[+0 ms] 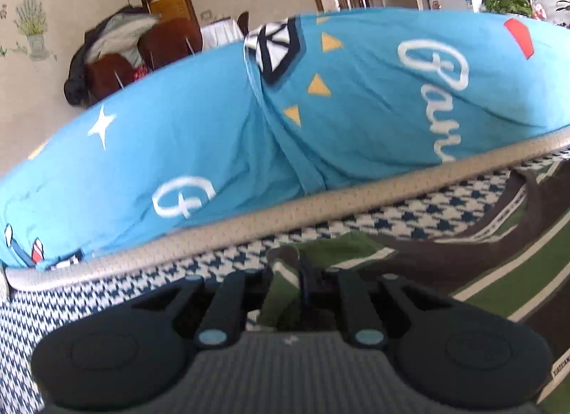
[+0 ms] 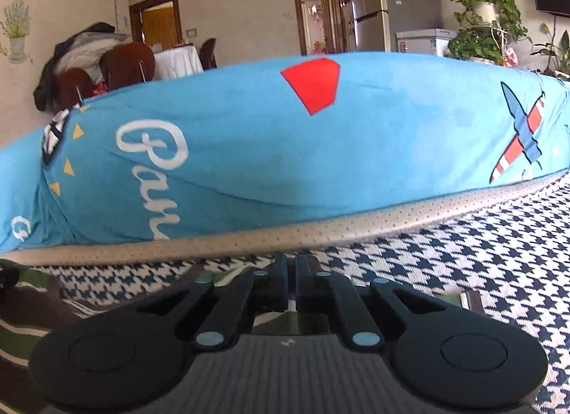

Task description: Fold clothes

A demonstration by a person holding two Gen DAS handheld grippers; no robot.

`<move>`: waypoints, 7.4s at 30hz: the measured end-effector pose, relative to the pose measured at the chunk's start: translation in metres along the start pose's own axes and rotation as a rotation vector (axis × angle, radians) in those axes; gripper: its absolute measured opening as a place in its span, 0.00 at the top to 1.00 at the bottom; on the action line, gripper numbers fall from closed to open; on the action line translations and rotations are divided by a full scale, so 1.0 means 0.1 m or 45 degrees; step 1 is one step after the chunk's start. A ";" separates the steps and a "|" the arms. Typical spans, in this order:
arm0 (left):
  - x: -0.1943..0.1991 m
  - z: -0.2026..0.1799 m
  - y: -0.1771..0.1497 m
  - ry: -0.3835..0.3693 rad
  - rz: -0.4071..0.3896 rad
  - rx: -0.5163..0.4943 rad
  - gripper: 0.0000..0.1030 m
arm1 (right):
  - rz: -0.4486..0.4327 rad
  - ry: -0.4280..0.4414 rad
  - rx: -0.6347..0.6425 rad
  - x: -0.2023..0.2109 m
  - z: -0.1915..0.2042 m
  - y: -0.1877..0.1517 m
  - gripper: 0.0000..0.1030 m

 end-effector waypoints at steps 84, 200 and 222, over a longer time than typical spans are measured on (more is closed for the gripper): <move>1.40 0.23 -0.18 -0.135 0.085 0.299 0.00 | 0.315 -0.167 -0.137 1.10 -1.00 -0.82 0.55; 0.44 1.29 -0.98 -0.359 0.506 0.800 0.89 | 0.395 0.220 0.171 1.05 1.17 -1.17 0.11; 0.84 1.43 -0.97 -0.003 0.361 0.630 0.93 | 0.408 0.241 0.152 1.07 1.21 -1.16 0.11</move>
Point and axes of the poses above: each gripper's, at about its wrist camera, not at the fingertips, and x roughly against the way its jaws point, z to its left, y to its top, the point moved 10 cm from there along -x, roughly the way its jaws point, and after that the axes turned 5 degrees about y, right-handed, at the moved point
